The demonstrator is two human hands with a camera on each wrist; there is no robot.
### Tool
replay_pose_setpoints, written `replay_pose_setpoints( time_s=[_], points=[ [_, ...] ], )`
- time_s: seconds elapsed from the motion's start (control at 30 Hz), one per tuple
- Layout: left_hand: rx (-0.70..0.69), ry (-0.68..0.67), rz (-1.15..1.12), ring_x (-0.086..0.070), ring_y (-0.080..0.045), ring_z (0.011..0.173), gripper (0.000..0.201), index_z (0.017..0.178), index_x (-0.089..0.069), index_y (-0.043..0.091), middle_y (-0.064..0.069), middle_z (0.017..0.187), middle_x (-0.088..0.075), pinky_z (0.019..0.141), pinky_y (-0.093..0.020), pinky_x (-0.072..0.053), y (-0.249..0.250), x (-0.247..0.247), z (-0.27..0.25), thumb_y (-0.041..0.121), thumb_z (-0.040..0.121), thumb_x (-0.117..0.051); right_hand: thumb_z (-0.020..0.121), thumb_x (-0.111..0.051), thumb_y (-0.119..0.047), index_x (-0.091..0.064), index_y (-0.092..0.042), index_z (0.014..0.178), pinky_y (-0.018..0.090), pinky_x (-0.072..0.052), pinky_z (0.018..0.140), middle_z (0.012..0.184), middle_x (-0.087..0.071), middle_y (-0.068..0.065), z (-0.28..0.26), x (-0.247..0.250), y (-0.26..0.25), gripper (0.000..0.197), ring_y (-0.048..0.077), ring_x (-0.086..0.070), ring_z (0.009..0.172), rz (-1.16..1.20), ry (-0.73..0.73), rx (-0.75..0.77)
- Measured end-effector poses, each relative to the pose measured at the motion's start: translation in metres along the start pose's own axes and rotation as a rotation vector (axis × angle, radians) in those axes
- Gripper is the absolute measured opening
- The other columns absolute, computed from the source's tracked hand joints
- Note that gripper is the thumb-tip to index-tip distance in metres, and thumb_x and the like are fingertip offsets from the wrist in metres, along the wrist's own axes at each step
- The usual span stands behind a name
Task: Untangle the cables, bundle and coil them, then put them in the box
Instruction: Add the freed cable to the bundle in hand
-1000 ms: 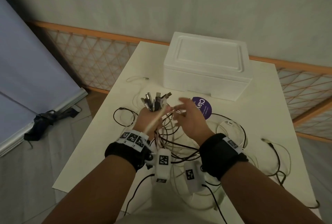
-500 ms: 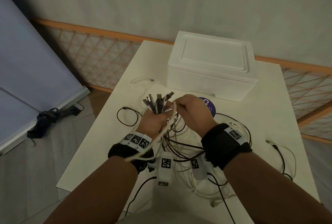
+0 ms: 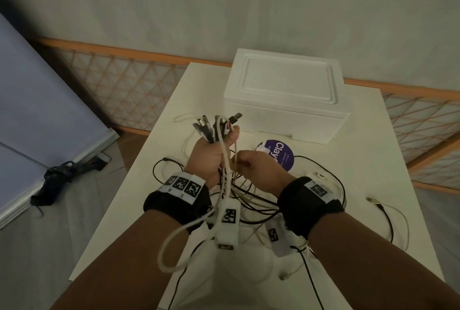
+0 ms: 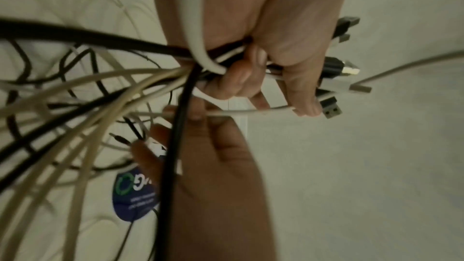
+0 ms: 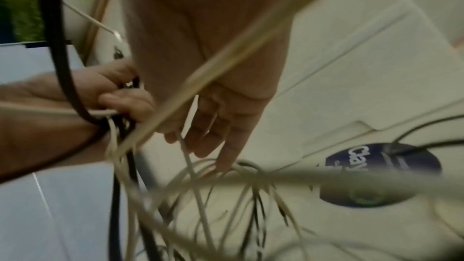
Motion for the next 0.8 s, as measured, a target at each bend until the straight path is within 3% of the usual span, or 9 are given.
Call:
replay_pose_setpoints(
  time_s=[0.07, 0.13, 0.23, 0.3, 0.37, 0.47, 0.6, 0.7, 0.8],
  points=[
    [0.026, -0.036, 0.057, -0.032, -0.005, 0.036, 0.027, 0.099, -0.064, 0.006, 0.009, 0.046, -0.042, 0.037, -0.020, -0.027, -0.015, 0.002, 0.005, 0.023, 0.079, -0.073, 0.092, -0.058, -0.019, -0.064, -0.008, 0.086, 0.036, -0.052, 0.071, 0.081, -0.066, 0.009, 0.002, 0.017, -0.006, 0.015, 0.020, -0.062, 0.074, 0.058, 0.114, 0.000],
    [0.093, -0.045, 0.178, -0.033, -0.007, 0.038, 0.016, 0.089, -0.066, 0.011, 0.005, 0.050, -0.047, 0.040, -0.021, -0.027, -0.039, 0.008, 0.003, 0.020, 0.078, -0.075, 0.092, -0.057, -0.012, -0.063, -0.015, 0.080, 0.033, -0.057, 0.068, 0.076, -0.066, 0.006, -0.001, 0.048, -0.014, 0.013, 0.016, -0.064, 0.069, 0.314, 0.322, 0.008],
    [0.167, 0.003, 0.359, -0.045, -0.017, 0.047, 0.018, 0.084, -0.072, 0.006, -0.015, 0.068, -0.056, 0.050, -0.025, -0.037, -0.066, 0.020, -0.006, 0.020, 0.075, -0.079, 0.088, -0.058, -0.007, -0.062, -0.018, 0.076, 0.030, -0.055, 0.065, 0.073, -0.062, -0.001, -0.006, 0.077, -0.020, 0.017, 0.015, -0.061, 0.066, 0.593, 0.496, 0.053],
    [0.169, 0.045, 0.318, -0.040, -0.018, 0.048, 0.010, 0.081, -0.074, 0.009, -0.022, 0.082, -0.055, 0.049, -0.026, -0.034, -0.068, 0.026, -0.006, 0.017, 0.077, -0.078, 0.088, -0.063, -0.014, -0.062, -0.016, 0.091, 0.028, -0.056, 0.067, 0.081, -0.062, 0.000, -0.009, 0.076, -0.024, 0.003, 0.015, -0.062, 0.071, 0.479, 0.479, 0.067],
    [0.153, 0.050, 0.234, -0.031, -0.013, 0.041, 0.007, 0.081, -0.070, 0.011, -0.020, 0.085, -0.054, 0.042, -0.022, -0.026, -0.062, 0.026, -0.004, 0.016, 0.079, -0.075, 0.087, -0.066, -0.025, -0.057, -0.018, 0.107, 0.020, -0.053, 0.070, 0.089, -0.062, -0.001, -0.012, 0.062, -0.016, 0.023, 0.009, -0.063, 0.074, 0.306, 0.391, 0.018],
    [0.083, -0.027, 0.189, -0.030, -0.010, 0.038, 0.005, 0.081, -0.068, 0.013, -0.019, 0.075, -0.055, 0.040, -0.021, -0.024, -0.049, 0.016, -0.003, 0.010, 0.082, -0.072, 0.094, -0.057, -0.022, -0.063, -0.011, 0.097, 0.028, -0.052, 0.072, 0.082, -0.061, -0.008, -0.017, 0.047, -0.023, 0.014, 0.008, -0.060, 0.073, 0.322, 0.299, 0.033],
    [0.059, -0.068, 0.344, -0.034, -0.013, 0.038, 0.013, 0.078, -0.069, 0.011, -0.017, 0.066, -0.054, 0.043, -0.024, -0.026, -0.046, 0.015, 0.002, 0.017, 0.073, -0.080, 0.096, -0.054, -0.020, -0.065, -0.010, 0.090, 0.030, -0.052, 0.072, 0.079, -0.065, -0.006, -0.028, 0.063, -0.045, 0.016, 0.010, -0.063, 0.070, 0.210, 0.436, 0.106],
    [0.098, -0.081, 0.620, -0.044, -0.003, 0.039, 0.025, 0.089, -0.073, 0.013, -0.002, 0.069, -0.070, 0.046, -0.023, -0.034, -0.055, 0.023, 0.005, 0.034, 0.076, -0.078, 0.097, -0.049, -0.015, -0.060, -0.017, 0.086, 0.034, -0.055, 0.063, 0.076, -0.068, 0.010, -0.037, 0.087, -0.038, 0.015, 0.020, -0.066, 0.068, 0.548, 0.602, 0.054],
    [0.153, -0.008, 0.613, -0.045, -0.008, 0.043, 0.032, 0.089, -0.075, 0.015, -0.005, 0.077, -0.073, 0.053, -0.023, -0.037, -0.066, 0.043, 0.002, 0.043, 0.074, -0.077, 0.096, -0.048, -0.020, -0.056, -0.026, 0.083, 0.034, -0.053, 0.062, 0.076, -0.067, 0.003, -0.045, 0.104, -0.034, 0.016, 0.022, -0.066, 0.071, 0.614, 0.685, 0.074]
  ],
)
Point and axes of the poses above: each hand's wrist, its own z-axis towards the middle knuckle, its own x-axis out of the back of the hand, y = z × x, the point moved 10 cm from there along z, towards the middle knuckle
